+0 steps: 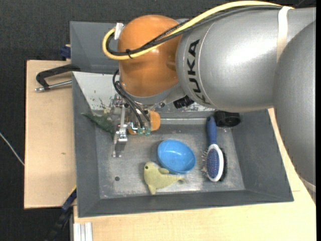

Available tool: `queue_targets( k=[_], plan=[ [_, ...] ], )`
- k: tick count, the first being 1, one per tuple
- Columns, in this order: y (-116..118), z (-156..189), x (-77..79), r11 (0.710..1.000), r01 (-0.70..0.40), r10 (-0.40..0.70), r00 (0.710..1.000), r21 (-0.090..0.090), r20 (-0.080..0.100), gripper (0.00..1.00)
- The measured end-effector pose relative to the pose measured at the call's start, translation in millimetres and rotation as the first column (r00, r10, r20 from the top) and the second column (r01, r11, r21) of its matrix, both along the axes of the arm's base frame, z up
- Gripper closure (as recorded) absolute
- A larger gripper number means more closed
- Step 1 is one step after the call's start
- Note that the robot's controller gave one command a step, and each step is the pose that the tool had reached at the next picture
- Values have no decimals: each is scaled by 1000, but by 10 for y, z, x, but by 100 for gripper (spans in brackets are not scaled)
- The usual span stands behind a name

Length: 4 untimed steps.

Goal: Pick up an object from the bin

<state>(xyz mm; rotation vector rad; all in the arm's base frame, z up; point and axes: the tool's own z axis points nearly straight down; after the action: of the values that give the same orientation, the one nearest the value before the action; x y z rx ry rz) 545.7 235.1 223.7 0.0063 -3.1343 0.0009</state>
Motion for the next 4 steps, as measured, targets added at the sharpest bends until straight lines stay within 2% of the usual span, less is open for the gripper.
queue_targets(
  k=[1, 2, 3, 4],
  plan=[
    [-402, -1387, 396, 962, -274, 274, 962, 0, 7, 0],
    [-923, -1443, 435, 981, -193, 193, 981, 3, 8, 0],
    [-1547, -1481, 502, 983, -185, 185, 983, 13, 12, 0],
    [-2235, -1428, 574, 975, -221, 221, 975, -2, 15, 0]
  ],
)
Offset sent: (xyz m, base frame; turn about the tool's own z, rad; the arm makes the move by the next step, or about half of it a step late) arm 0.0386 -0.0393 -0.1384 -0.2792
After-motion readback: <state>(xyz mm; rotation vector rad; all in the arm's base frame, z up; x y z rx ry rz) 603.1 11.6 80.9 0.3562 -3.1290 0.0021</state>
